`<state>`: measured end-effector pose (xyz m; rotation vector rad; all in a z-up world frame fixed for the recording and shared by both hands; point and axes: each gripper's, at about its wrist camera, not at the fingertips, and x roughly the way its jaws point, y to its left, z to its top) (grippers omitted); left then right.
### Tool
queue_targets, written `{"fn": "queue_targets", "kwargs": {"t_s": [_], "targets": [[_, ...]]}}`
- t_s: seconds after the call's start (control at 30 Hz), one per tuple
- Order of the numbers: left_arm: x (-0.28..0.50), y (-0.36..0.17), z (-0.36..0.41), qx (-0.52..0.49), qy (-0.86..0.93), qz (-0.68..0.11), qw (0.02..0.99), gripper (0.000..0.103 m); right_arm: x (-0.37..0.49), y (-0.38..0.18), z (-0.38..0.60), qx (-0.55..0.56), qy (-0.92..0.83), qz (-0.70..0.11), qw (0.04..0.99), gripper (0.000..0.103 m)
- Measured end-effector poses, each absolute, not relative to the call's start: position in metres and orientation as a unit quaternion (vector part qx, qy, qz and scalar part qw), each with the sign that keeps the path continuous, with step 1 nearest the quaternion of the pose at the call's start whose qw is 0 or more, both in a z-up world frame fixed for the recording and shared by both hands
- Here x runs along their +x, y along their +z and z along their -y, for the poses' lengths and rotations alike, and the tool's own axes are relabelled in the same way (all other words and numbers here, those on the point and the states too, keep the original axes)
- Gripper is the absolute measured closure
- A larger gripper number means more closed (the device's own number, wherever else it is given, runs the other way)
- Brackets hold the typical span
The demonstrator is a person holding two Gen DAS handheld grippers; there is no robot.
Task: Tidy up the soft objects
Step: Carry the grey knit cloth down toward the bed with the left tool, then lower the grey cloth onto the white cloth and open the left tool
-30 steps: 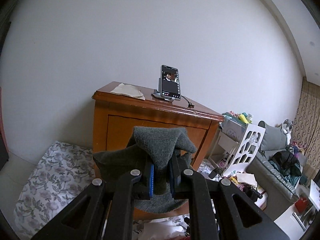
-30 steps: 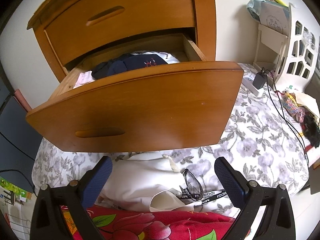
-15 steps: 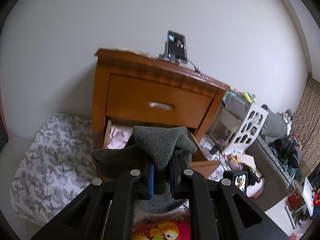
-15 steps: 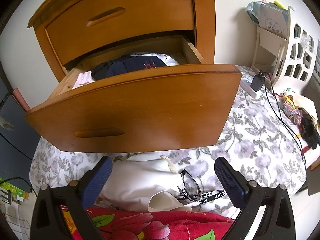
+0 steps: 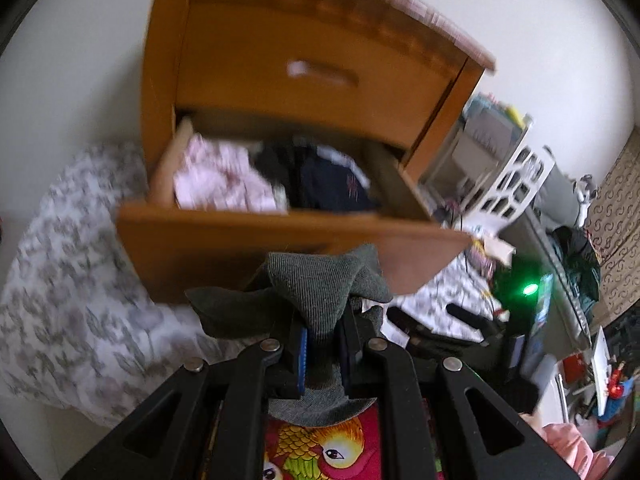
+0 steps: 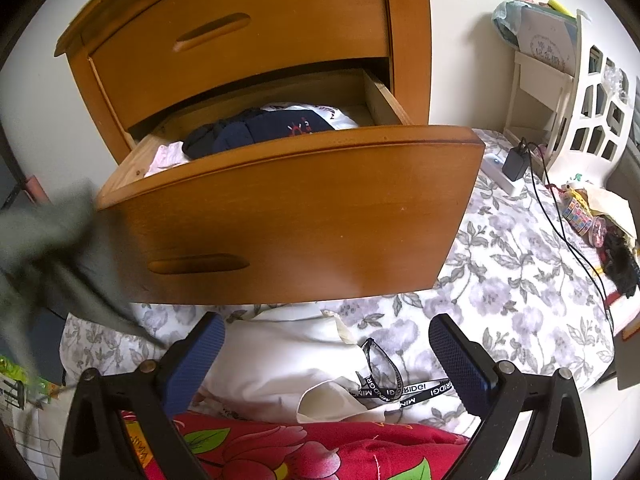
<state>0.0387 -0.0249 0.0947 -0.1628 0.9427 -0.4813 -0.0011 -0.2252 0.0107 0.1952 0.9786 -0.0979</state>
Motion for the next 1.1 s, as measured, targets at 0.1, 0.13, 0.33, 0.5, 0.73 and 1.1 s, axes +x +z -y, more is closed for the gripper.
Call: {"fn": "queue_targets", "kwargs": {"t_s": [0.1, 0.13, 0.33, 0.5, 0.73, 1.1], "targets": [[0.046, 0.073, 0.036, -0.073, -0.228, -0.473, 0.848, 0.09, -0.001, 0.01, 0.226, 0.095, -0.046, -0.471, 0.876, 0.0], [0.049, 0.066, 0.039, -0.072, -0.227, -0.48, 0.844, 0.09, -0.001, 0.01, 0.226, 0.096, -0.045, -0.471, 0.876, 0.0], [0.062, 0.039, 0.046, -0.069, -0.214, -0.512, 0.829, 0.09, -0.001, 0.009, 0.227, 0.099, -0.044, -0.471, 0.875, 0.0], [0.072, 0.026, 0.051, -0.064, -0.206, -0.532, 0.819, 0.09, 0.0, 0.009, 0.227, 0.098, -0.043, -0.472, 0.875, 0.0], [0.082, 0.01, 0.075, -0.032, -0.208, -0.556, 0.804, 0.09, 0.001, 0.008, 0.227, 0.099, -0.042, -0.474, 0.874, 0.0], [0.088, 0.005, 0.083, -0.027, -0.214, -0.56, 0.8, 0.09, 0.001, 0.007, 0.228, 0.105, -0.039, -0.475, 0.873, 0.0]]}}
